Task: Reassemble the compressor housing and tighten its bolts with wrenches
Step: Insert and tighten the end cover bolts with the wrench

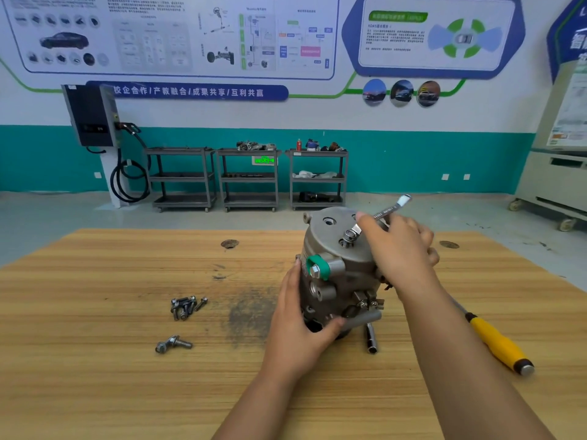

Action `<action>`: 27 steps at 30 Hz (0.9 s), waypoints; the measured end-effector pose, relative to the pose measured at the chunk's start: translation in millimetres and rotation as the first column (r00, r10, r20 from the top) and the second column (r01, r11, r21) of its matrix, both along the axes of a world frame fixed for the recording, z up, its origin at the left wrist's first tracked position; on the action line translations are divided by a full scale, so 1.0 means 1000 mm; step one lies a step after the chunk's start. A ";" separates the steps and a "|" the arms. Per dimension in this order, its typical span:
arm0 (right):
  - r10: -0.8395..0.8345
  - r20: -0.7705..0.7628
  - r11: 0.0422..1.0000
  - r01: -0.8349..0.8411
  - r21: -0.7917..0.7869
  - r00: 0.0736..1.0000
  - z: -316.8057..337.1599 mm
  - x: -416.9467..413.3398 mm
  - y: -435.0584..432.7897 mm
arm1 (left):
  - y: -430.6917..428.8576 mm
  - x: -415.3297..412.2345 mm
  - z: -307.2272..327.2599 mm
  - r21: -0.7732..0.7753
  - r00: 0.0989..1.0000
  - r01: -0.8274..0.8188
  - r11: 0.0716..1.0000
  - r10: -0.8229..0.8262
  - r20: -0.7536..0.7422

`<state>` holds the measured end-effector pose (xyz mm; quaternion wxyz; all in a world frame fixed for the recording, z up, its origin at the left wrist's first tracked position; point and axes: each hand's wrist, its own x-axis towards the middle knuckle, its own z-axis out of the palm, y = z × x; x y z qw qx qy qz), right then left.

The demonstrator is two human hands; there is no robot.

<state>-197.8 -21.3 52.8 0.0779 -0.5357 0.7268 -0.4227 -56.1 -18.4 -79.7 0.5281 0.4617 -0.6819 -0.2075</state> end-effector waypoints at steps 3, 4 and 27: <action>0.088 0.448 0.986 -0.015 -0.165 0.890 -0.014 0.007 0.007 | 0.001 0.000 0.000 0.030 1.000 -0.010 0.999 0.010 -0.027; 0.129 0.542 0.974 -0.003 -0.227 0.830 -0.019 0.011 0.009 | 0.001 0.000 0.000 0.040 0.999 -0.013 0.999 0.014 -0.030; 0.540 0.552 0.551 0.228 -0.803 0.636 -0.053 0.013 0.051 | -0.002 0.000 -0.005 0.013 0.999 -0.028 1.000 0.029 -0.024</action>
